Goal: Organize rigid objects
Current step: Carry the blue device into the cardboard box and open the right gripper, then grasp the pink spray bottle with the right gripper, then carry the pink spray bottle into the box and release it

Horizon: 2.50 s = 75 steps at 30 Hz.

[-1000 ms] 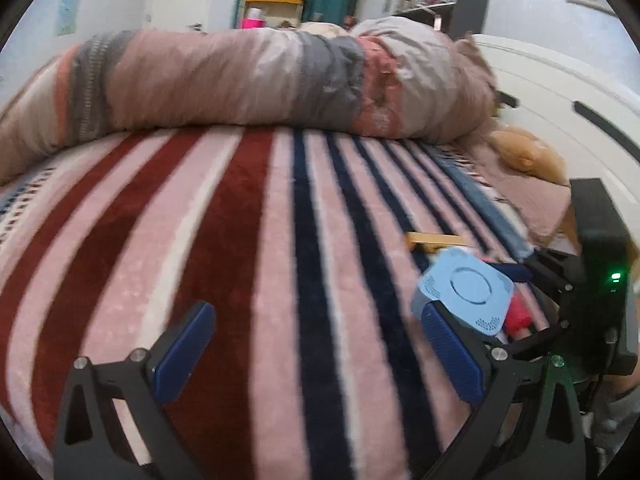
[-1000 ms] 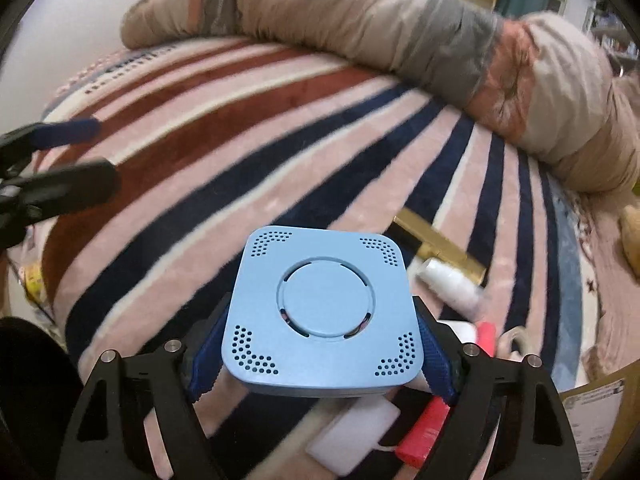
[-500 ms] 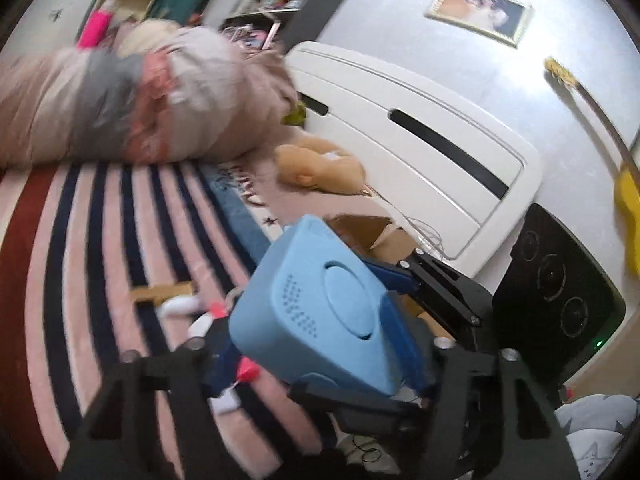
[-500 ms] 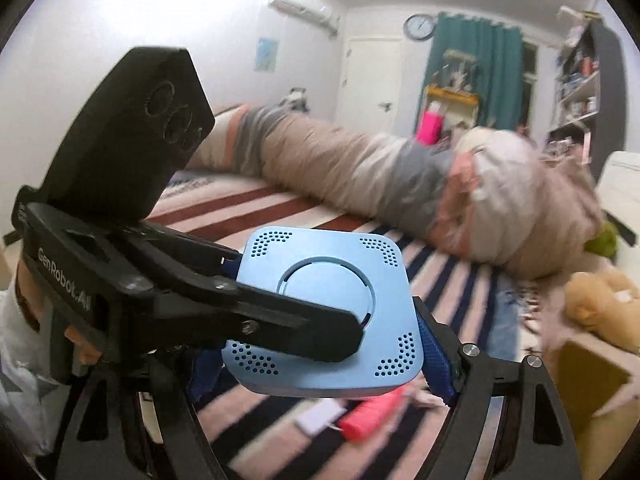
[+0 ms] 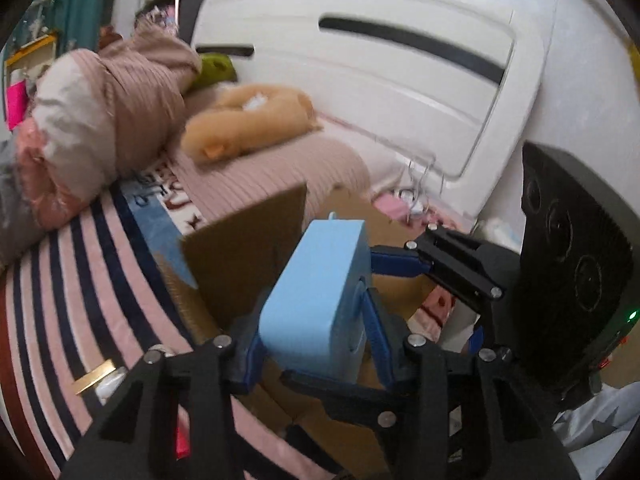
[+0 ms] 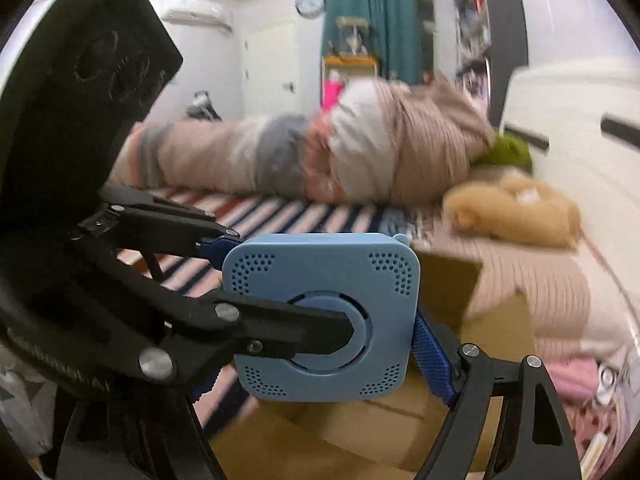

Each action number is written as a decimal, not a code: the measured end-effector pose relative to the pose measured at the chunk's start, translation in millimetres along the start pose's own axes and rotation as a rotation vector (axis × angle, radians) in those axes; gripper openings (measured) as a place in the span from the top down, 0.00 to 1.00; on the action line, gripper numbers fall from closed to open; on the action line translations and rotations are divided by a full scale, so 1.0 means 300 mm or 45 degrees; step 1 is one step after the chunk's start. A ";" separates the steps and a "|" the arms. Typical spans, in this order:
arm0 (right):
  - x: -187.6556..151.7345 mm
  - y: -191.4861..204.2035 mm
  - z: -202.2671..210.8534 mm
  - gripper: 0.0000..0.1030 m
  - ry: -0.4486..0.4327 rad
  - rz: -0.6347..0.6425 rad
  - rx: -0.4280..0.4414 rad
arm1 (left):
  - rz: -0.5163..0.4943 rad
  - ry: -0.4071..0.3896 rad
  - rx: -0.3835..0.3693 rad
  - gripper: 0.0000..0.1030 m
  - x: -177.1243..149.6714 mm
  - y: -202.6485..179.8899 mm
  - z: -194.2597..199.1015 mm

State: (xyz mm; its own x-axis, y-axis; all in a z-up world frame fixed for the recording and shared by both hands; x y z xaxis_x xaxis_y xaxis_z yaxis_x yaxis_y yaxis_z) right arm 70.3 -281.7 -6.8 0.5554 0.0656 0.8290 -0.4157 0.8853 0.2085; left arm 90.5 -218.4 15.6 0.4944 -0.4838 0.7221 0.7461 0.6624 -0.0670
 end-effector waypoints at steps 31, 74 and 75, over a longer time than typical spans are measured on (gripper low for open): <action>0.013 0.540 -0.176 0.15 0.146 0.178 0.149 | 0.369 -0.139 0.636 0.25 -0.517 0.451 0.514; -0.138 0.534 -0.303 0.74 0.256 0.071 0.049 | 0.412 -0.190 0.127 0.25 -0.613 0.437 0.289; -0.120 0.540 -0.277 0.74 0.218 0.079 0.068 | 0.423 -0.204 0.090 0.25 -0.600 0.429 0.293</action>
State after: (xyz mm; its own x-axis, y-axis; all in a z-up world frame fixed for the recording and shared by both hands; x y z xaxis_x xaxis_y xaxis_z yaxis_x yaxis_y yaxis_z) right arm 42.8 -102.3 -46.1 0.6400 0.2009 0.7417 -0.4882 0.8517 0.1906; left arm 58.2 4.4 -62.5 0.6241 -0.1438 0.7680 0.5214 0.8087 -0.2723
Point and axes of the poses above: each gripper's, at about its wrist camera, not at the fingertips, and z roughly against the way its jaws point, y to its left, x to its top, the point moved 3 cm from there along -z, roughly the way its jaws point, and after that the axes turned 10 degrees about -z, right-handed, at the moved point
